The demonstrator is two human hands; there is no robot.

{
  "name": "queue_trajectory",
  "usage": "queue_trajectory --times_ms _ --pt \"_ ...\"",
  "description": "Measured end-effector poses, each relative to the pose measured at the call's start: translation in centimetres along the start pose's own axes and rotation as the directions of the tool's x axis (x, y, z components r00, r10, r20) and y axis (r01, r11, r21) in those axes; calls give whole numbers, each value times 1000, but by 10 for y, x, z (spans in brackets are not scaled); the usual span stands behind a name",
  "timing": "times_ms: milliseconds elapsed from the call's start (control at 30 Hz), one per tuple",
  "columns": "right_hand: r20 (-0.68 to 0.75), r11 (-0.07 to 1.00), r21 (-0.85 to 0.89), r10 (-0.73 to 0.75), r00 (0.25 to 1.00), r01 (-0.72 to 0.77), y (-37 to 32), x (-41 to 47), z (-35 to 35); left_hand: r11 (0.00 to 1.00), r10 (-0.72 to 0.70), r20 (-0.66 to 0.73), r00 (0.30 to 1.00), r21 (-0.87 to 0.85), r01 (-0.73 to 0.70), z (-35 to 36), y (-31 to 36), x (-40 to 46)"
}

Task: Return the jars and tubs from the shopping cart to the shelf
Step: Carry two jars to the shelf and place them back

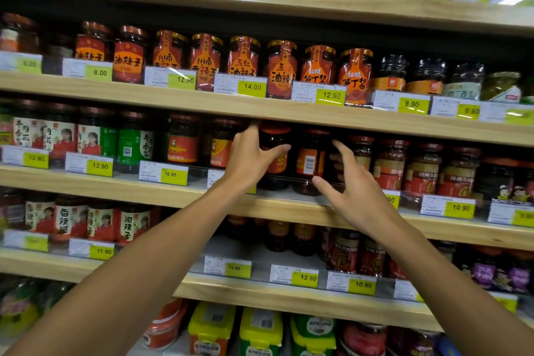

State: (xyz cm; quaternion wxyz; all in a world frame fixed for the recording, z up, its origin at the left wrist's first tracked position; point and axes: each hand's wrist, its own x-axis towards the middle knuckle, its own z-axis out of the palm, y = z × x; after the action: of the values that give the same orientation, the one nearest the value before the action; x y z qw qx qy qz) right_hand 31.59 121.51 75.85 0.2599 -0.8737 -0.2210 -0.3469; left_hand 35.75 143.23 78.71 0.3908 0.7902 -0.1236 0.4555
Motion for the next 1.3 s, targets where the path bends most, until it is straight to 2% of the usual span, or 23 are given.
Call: queue_trajectory --times_ms 133,400,600,767,867,1000,1300 --pt "-2 1000 13 8 1000 -8 3 -1 -2 991 -89 41 995 99 84 -1 8 7" --pt "10 1000 -1 9 1000 -9 4 -5 -6 984 -72 165 984 174 43 -3 8 -5" --pt "39 995 -78 -53 998 56 8 -17 -21 939 124 198 972 295 -180 -34 4 -49" --pt "72 972 -214 -88 993 102 8 -32 -33 837 320 303 898 354 -418 -59 1 -71" --pt "91 958 -264 -89 992 111 3 -43 -38 787 330 364 871 403 -467 -68 0 -78" --pt "125 937 -329 -79 989 116 -5 -55 -41 744 271 463 844 456 -489 -78 0 -84" --pt "205 912 -403 2 979 82 -7 -89 -35 764 230 583 779 388 -516 -78 -6 -109"
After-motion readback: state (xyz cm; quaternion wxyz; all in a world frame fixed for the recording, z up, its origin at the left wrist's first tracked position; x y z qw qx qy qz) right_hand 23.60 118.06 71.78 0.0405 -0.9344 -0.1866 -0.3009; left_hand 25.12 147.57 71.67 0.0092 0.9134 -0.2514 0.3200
